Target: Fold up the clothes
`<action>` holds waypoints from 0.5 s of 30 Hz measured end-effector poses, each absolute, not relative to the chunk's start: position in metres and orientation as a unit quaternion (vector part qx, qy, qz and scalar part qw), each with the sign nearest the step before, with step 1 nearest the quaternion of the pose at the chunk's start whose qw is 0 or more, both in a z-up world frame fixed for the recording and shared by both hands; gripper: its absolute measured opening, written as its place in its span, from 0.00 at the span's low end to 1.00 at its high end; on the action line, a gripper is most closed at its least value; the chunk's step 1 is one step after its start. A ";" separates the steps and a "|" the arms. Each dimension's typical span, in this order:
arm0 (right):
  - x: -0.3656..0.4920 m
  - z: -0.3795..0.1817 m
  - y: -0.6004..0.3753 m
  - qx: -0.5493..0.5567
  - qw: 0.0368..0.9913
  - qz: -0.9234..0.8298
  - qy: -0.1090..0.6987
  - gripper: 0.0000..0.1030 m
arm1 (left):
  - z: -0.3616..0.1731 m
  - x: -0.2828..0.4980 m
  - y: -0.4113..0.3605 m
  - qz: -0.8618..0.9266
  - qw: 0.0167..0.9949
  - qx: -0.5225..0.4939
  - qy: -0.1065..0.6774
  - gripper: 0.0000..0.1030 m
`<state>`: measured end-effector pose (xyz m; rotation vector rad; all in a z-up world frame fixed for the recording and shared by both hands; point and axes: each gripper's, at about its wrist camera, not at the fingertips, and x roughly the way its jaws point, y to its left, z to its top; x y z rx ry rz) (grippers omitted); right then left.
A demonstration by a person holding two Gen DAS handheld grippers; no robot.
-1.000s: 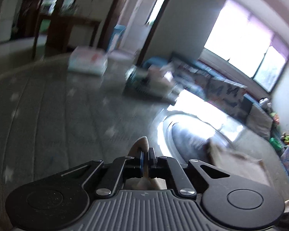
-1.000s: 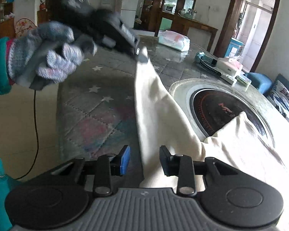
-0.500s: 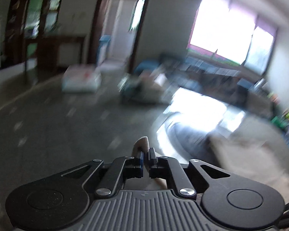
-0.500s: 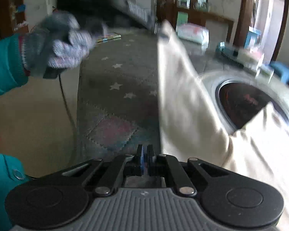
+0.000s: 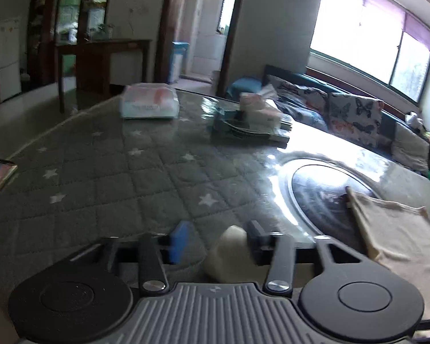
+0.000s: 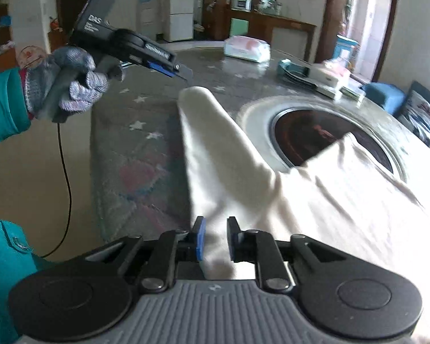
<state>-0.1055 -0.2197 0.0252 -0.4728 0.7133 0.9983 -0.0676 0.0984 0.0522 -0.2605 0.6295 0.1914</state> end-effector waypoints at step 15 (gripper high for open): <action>-0.086 0.019 -0.241 -0.204 0.818 0.414 0.344 0.27 | 0.050 -0.083 0.074 -0.026 0.961 -0.056 0.270 0.07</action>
